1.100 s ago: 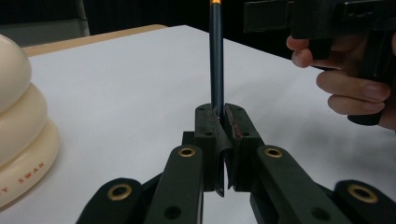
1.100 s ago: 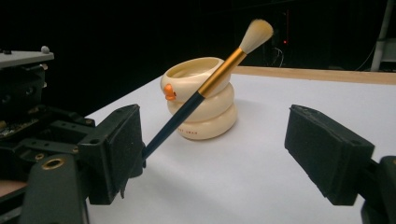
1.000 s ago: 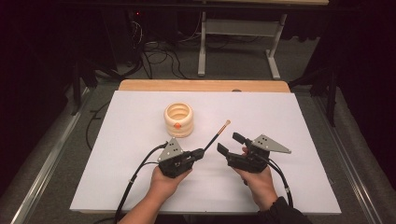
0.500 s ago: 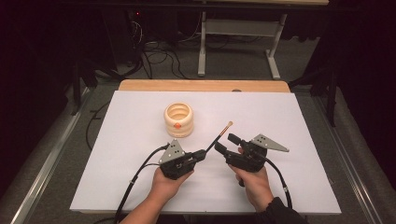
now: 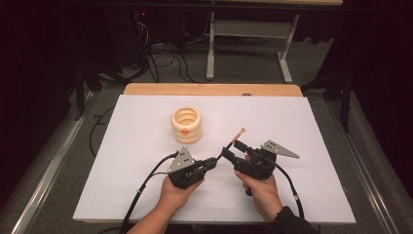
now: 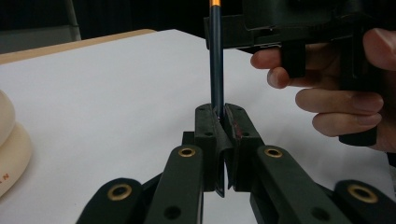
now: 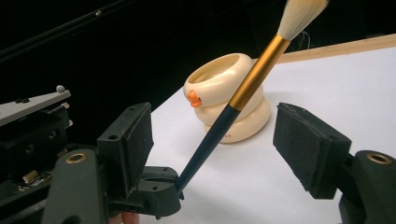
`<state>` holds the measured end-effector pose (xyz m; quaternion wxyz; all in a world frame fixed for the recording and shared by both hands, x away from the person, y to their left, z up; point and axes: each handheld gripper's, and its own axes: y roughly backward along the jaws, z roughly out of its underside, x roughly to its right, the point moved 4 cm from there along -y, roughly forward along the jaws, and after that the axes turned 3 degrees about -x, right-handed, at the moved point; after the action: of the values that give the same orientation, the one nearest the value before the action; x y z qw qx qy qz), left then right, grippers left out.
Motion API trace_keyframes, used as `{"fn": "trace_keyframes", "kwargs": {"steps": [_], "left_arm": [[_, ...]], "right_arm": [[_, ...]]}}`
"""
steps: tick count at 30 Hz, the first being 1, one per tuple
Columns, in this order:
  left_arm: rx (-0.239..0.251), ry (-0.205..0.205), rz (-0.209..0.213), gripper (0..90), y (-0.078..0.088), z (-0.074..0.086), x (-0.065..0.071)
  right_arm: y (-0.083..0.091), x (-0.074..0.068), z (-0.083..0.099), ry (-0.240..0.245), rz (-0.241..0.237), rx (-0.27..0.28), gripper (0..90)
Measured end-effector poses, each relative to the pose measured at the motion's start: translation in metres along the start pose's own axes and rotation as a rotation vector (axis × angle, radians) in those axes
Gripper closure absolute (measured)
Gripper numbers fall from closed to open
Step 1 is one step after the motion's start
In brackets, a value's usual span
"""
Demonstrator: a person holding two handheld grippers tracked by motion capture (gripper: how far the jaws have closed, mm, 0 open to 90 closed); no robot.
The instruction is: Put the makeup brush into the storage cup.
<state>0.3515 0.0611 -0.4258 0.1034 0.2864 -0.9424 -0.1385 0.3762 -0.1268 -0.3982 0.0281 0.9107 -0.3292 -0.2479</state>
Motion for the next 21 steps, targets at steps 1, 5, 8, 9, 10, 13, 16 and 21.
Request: {"fn": "trace_keyframes", "kwargs": {"steps": [1,5,8,9,10,13,16,21], "left_arm": [[0.000,0.000,0.001,84.9,-0.0002,0.0001,0.0003],[-0.004,0.004,0.013,84.9,-0.0014,0.0007,0.0007],[-0.004,0.004,0.015,84.9,-0.0018,0.0010,0.0008],[-0.003,0.005,0.015,84.9,-0.0019,0.0009,0.0010],[-0.001,0.005,0.015,84.9,-0.0018,0.0008,0.0011],[0.000,0.005,0.016,84.9,-0.0015,0.0006,0.0014],[0.000,0.004,0.016,84.9,-0.0015,0.0005,0.0016],[0.002,0.001,0.017,84.9,-0.0016,0.0005,0.0022]], "right_arm": [[-0.0004,0.0001,0.0002,-0.001,-0.005,0.000,31.8],[-0.0018,0.0004,0.0017,-0.015,-0.009,0.001,36.4],[-0.0029,0.0018,0.0039,-0.027,-0.009,-0.003,39.7],[-0.0031,0.0020,0.0044,-0.034,-0.013,-0.003,41.0],[-0.0031,0.0024,0.0046,-0.037,-0.015,-0.001,42.7],[-0.0028,0.0023,0.0046,-0.048,-0.019,0.002,46.3],[-0.0027,0.0021,0.0046,-0.053,-0.026,0.005,49.7],[-0.0033,0.0025,0.0049,-0.071,-0.036,0.006,54.8]]}}
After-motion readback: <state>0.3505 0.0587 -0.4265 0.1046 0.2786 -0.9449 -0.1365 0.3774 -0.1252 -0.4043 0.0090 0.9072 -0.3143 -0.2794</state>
